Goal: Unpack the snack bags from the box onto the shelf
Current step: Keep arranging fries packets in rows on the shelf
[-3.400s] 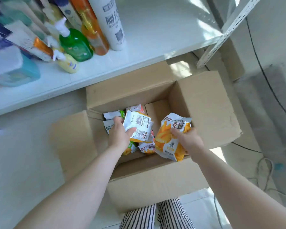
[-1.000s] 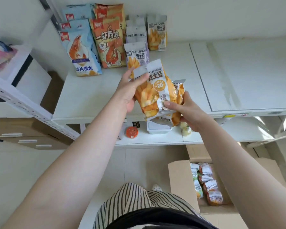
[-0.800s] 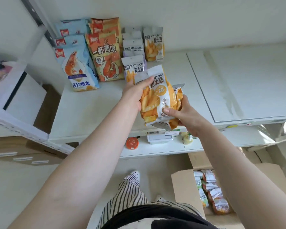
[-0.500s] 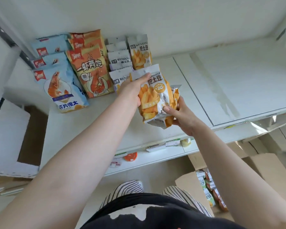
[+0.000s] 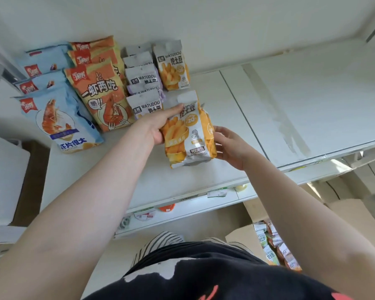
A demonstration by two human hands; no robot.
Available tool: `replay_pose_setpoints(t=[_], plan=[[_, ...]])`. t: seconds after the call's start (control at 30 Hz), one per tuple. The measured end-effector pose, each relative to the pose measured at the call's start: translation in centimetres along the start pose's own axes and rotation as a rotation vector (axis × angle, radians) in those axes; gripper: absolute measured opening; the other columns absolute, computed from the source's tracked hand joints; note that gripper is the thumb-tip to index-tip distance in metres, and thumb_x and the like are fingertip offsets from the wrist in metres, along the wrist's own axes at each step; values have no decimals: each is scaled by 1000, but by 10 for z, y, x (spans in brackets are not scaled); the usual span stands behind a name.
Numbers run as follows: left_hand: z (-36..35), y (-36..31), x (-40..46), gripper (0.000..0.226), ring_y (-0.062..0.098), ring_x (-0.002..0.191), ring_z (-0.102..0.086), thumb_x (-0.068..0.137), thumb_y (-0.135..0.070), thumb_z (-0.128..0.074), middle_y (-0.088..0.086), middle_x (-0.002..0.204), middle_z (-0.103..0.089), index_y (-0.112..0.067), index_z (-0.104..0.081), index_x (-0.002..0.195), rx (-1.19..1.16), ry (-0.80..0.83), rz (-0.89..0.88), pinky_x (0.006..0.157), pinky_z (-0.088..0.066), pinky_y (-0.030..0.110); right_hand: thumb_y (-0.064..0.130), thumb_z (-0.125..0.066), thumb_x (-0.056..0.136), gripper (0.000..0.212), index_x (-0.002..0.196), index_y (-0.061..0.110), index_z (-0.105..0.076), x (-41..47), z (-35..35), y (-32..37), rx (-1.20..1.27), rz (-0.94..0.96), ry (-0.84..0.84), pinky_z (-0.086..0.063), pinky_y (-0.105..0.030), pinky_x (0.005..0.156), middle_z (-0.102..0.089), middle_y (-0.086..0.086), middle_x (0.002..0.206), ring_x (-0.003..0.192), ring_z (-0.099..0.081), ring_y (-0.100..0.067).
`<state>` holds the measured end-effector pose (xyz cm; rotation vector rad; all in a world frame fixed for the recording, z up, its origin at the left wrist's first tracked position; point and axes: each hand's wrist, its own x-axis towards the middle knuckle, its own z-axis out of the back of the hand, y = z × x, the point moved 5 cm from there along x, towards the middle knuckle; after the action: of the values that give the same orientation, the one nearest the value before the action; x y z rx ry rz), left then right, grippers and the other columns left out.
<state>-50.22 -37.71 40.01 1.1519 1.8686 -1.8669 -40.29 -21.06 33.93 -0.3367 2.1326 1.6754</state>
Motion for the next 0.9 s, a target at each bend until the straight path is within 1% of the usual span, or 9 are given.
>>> replay_pose_setpoints(t=[0.13, 0.23, 0.33, 0.43, 0.5, 0.6, 0.73, 0.83, 0.9], plan=[[12, 33, 12, 23, 19, 60, -71, 82, -32, -73, 7, 70, -73, -12, -64, 89, 29, -108, 64, 62, -59, 34, 24, -74, 87, 51, 130, 10, -50, 9, 13, -1, -150, -35, -98, -58, -27, 69, -70, -9, 99, 78, -70, -18], [33, 49, 12, 16, 17, 55, -70, 85, -28, -71, 5, 65, -72, -14, -63, 88, 8, -185, 72, 56, -59, 33, 33, -73, 86, 57, 134, 13, -49, 14, 21, 1, -197, -54, -142, -56, -28, 73, -69, -8, 103, 83, -68, -16], [58, 55, 11, 14, 15, 53, -69, 87, -27, -69, 3, 62, -72, -15, -63, 87, -15, -248, 64, 55, -58, 32, 45, -73, 83, 70, 140, 17, -42, 20, 16, 5, -304, -93, -157, -54, -31, 82, -66, -7, 114, 98, -66, -18], [71, 59, 9, 17, 15, 55, -70, 85, -29, -72, 4, 64, -72, -15, -64, 88, -50, -297, 65, 66, -57, 33, 48, -75, 80, 84, 145, 13, -36, 26, 3, 7, -394, -123, -211, -48, -33, 84, -57, -6, 129, 111, -61, -22], [70, 61, 7, 15, 14, 52, -69, 83, -26, -73, 3, 61, -71, -14, -64, 86, -89, -326, 41, 58, -57, 30, 44, -78, 78, 75, 137, 8, -48, 30, -3, 5, -454, -149, -201, -51, -35, 83, -61, -6, 127, 109, -63, -22], [65, 57, 3, 12, 14, 51, -69, 80, -14, -76, 5, 67, -73, -13, -65, 84, -168, -401, -102, 47, -55, 28, 36, -84, 74, 50, 111, 8, -66, 28, 4, 5, -476, -115, -211, -57, -37, 82, -73, -7, 105, 91, -71, -23], [57, 43, -2, 19, 15, 75, -72, 78, -8, -77, 2, 90, -74, -18, -67, 92, -139, -444, -439, 68, -59, 30, 16, -86, 71, 58, 119, 22, -54, 8, 40, 21, -300, 212, -346, -58, -31, 70, -64, 3, 100, 85, -66, -12], [41, 41, 0, 26, 17, 85, -70, 77, -6, -77, 1, 94, -73, -20, -65, 95, -47, -367, -529, 81, -58, 36, 7, -86, 63, 68, 112, 33, -46, -5, 53, 16, -312, 374, -230, -56, -23, 68, -60, -2, 109, 91, -64, -12], [35, 47, 4, 31, 23, 92, -68, 72, -7, -79, 6, 97, -72, -18, -64, 97, 31, -319, -536, 90, -55, 44, -8, -83, 65, 72, 116, 22, -42, -7, 54, 1, -305, 354, -160, -54, -20, 66, -59, -3, 109, 89, -64, -7]])
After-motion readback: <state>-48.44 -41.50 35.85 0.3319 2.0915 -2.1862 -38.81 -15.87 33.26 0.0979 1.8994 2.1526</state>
